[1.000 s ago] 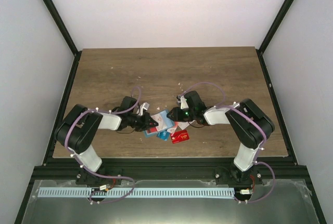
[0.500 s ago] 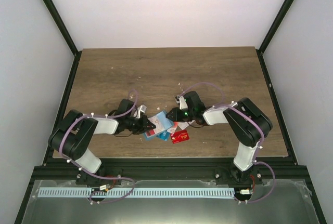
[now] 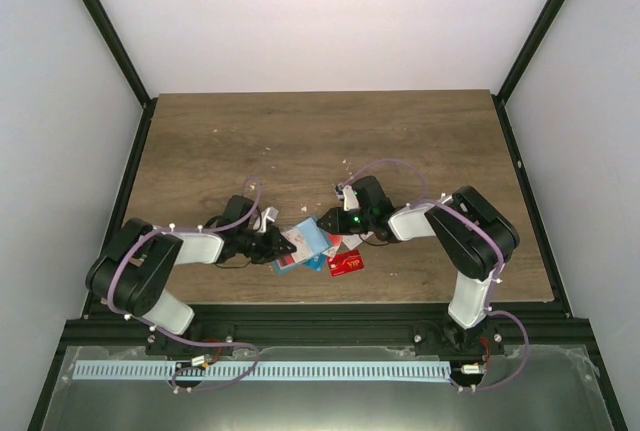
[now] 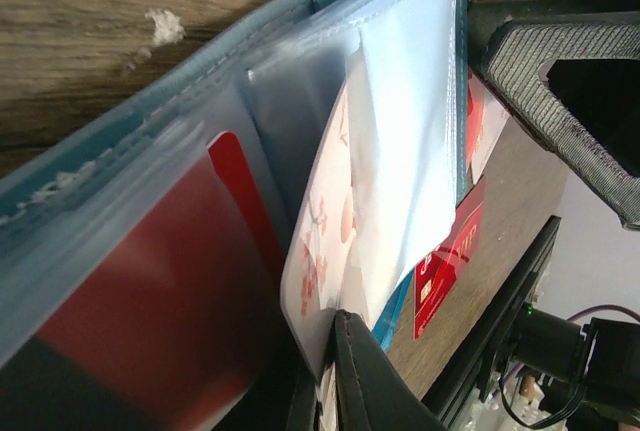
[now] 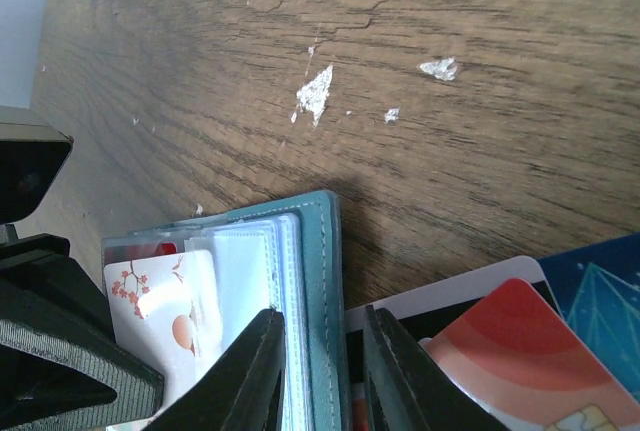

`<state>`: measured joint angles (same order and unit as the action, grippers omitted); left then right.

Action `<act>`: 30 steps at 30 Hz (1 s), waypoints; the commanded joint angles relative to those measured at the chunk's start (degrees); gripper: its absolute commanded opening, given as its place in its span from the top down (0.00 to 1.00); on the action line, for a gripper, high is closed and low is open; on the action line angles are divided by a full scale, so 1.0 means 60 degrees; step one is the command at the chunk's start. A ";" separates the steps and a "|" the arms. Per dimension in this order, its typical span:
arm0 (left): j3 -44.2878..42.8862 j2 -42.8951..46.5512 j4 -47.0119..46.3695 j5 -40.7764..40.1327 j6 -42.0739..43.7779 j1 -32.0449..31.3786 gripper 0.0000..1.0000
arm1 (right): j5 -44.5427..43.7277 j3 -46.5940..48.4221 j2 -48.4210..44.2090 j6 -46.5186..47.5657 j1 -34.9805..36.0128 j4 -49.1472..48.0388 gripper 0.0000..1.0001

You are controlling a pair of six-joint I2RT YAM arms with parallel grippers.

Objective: Put the credit cards into the card holder

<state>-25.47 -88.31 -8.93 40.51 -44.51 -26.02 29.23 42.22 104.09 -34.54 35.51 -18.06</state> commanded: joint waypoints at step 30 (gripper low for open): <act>-0.0908 -0.1798 0.0481 -0.0070 -0.0101 -0.0105 0.78 | -0.0284 -0.0460 0.0215 -0.0067 0.0059 0.1370 0.78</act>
<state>-30.87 -96.53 -10.57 47.00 -45.47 -25.98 29.76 41.82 104.09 -34.63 35.48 -18.70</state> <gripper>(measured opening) 0.196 0.222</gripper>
